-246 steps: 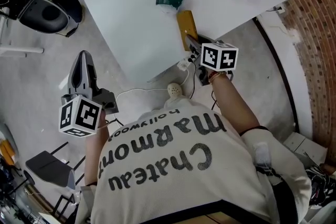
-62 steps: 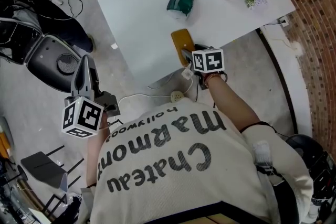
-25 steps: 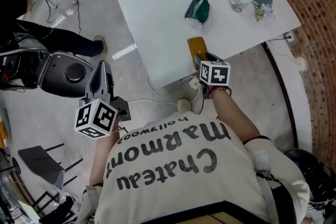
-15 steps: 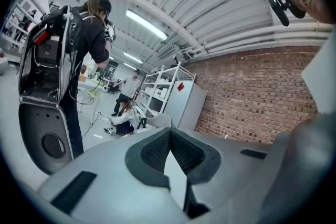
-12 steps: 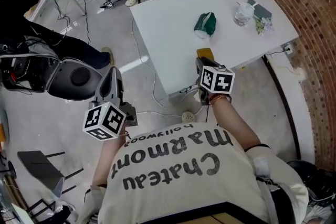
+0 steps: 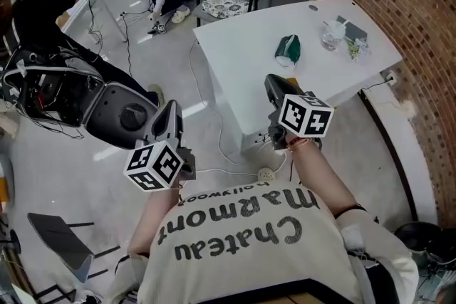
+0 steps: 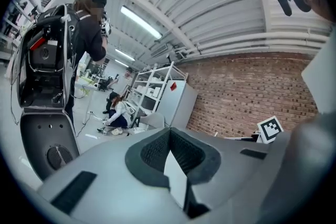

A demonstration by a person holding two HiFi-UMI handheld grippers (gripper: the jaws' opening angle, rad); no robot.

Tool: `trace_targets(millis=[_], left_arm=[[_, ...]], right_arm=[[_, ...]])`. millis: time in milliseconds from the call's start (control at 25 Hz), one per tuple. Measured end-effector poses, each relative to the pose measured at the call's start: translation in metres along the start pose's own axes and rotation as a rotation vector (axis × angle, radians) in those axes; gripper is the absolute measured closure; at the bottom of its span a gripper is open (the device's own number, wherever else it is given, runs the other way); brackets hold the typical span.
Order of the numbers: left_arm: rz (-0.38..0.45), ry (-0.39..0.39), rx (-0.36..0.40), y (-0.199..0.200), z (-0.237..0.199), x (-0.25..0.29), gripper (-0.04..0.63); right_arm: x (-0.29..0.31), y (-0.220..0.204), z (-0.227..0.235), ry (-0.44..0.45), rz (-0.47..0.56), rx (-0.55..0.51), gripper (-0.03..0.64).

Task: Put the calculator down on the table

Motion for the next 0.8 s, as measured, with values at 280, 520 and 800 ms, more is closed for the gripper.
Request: trace_targets(millis=[280, 520, 800], left_arm=[[0.042, -0.052, 0.018, 0.017, -0.001, -0.025, 0.592], [0.067, -0.047, 0.008, 0.03, 0.01, -0.036, 0.592], [0.067, -0.013, -0.011, 0.024, 0.035, -0.034, 0.592]], right_arm=[[-0.019, 0.031, -0.056, 0.127, 0.151, -0.008, 0.614], [-0.038, 0.046, -0.072, 0.128, 0.159, -0.058, 0.614], [-0.054, 0.059, -0.059, 0.143, 0.123, -0.112, 0.614]])
Point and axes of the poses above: the fingertips, and each gripper's own axes: x forward along the fingers, z to its right, y out of its top, the point moved 7 cm from there along -x, backward along the fingers, and after that the axes turned 11 degrees about y, right-handed, at the moved point
